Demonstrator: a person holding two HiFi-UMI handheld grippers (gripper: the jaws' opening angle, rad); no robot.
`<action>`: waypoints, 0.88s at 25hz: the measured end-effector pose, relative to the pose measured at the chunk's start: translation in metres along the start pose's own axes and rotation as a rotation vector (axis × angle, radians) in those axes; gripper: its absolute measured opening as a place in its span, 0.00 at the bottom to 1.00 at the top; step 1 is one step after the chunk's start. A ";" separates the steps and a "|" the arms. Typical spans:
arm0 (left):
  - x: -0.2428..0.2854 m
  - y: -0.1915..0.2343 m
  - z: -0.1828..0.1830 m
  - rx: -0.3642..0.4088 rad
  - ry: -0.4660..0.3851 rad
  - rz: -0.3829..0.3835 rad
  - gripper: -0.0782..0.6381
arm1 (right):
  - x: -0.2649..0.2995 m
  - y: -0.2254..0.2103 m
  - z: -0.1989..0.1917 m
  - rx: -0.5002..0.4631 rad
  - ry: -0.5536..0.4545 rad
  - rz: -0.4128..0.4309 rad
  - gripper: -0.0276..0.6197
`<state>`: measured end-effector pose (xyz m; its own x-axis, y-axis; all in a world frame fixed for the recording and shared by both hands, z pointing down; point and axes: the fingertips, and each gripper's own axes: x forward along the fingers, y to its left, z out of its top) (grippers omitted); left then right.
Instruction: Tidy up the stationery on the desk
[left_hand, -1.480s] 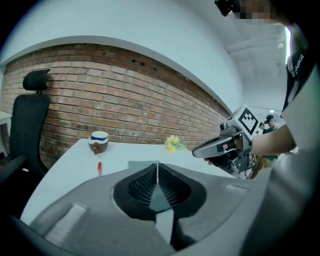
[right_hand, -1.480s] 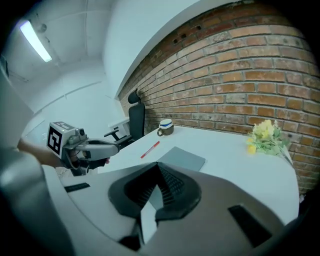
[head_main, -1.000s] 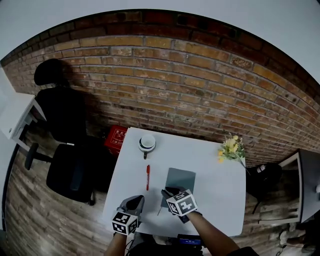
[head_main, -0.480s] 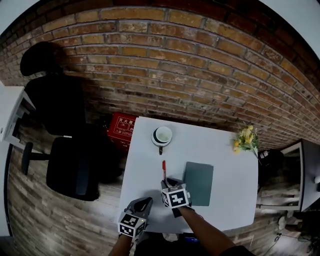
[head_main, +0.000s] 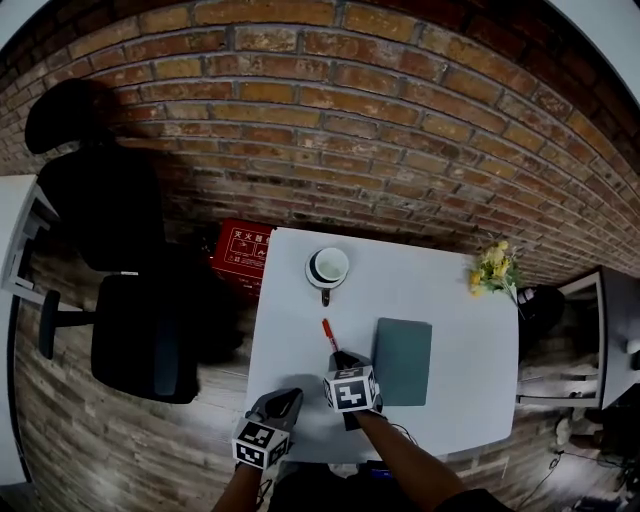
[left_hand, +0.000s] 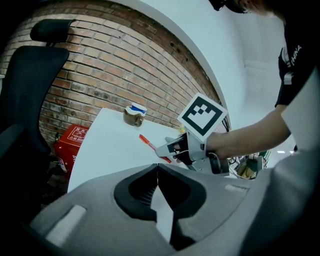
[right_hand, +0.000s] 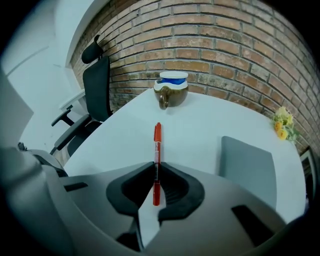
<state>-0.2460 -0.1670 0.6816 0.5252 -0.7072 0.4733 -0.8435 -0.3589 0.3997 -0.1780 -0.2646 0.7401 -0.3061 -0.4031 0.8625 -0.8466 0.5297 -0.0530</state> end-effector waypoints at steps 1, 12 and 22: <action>0.002 0.000 0.001 0.000 -0.001 -0.004 0.13 | 0.000 0.000 0.000 -0.001 0.001 0.008 0.12; 0.031 -0.038 0.026 0.079 -0.004 -0.050 0.13 | -0.062 -0.043 0.010 -0.053 -0.121 0.026 0.11; 0.082 -0.114 0.049 0.160 0.002 -0.081 0.13 | -0.160 -0.150 -0.016 0.013 -0.246 -0.038 0.11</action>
<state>-0.1123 -0.2140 0.6366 0.5921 -0.6709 0.4465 -0.8056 -0.5070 0.3065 0.0051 -0.2675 0.6180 -0.3691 -0.5929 0.7157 -0.8647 0.5014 -0.0306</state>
